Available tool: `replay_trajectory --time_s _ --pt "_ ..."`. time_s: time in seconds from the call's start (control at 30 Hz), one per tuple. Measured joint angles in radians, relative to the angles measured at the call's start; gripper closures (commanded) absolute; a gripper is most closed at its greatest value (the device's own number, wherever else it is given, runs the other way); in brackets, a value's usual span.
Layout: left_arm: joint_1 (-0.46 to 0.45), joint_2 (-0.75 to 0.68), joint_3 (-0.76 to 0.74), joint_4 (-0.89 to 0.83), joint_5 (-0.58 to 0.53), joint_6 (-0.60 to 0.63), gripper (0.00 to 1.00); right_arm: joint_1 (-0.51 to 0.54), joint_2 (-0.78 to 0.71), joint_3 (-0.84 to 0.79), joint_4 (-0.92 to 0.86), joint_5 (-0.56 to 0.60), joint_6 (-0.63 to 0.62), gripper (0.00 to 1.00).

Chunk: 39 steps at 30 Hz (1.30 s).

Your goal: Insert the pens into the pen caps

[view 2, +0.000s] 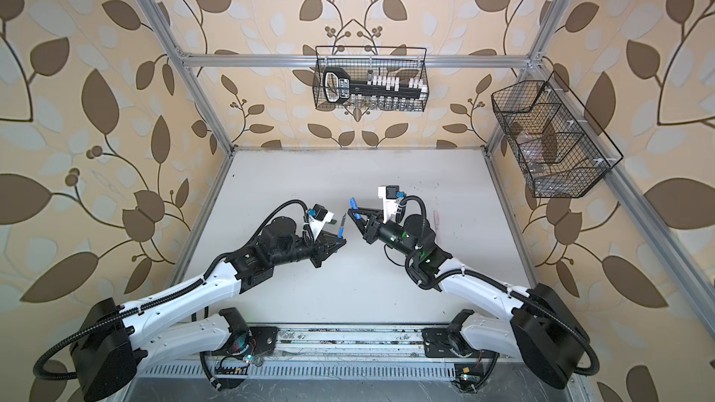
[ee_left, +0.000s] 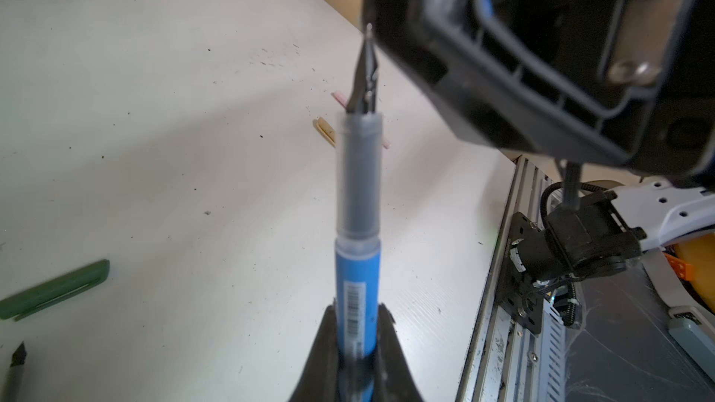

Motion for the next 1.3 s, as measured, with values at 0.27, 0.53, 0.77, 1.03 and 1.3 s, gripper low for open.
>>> replay_trajectory --time_s 0.27,0.53,0.77,1.03,1.3 --pt "0.000 -0.014 -0.070 -0.052 -0.066 -0.014 1.00 -0.047 -0.029 0.093 -0.430 0.169 -0.075 0.82" --pt "0.000 -0.024 -0.070 -0.051 -0.093 -0.010 1.00 -0.090 0.227 0.099 -0.708 0.192 -0.092 0.81" --pt "0.000 -0.023 -0.070 -0.051 -0.093 -0.006 1.00 -0.116 0.394 0.180 -0.829 0.177 -0.130 0.79" --pt "0.000 -0.023 -0.070 -0.052 -0.093 -0.006 1.00 -0.116 0.453 0.263 -0.938 0.183 -0.181 0.66" --pt "0.000 -0.023 -0.070 -0.053 -0.093 -0.006 1.00 -0.110 0.387 0.309 -1.046 0.184 -0.187 0.51"
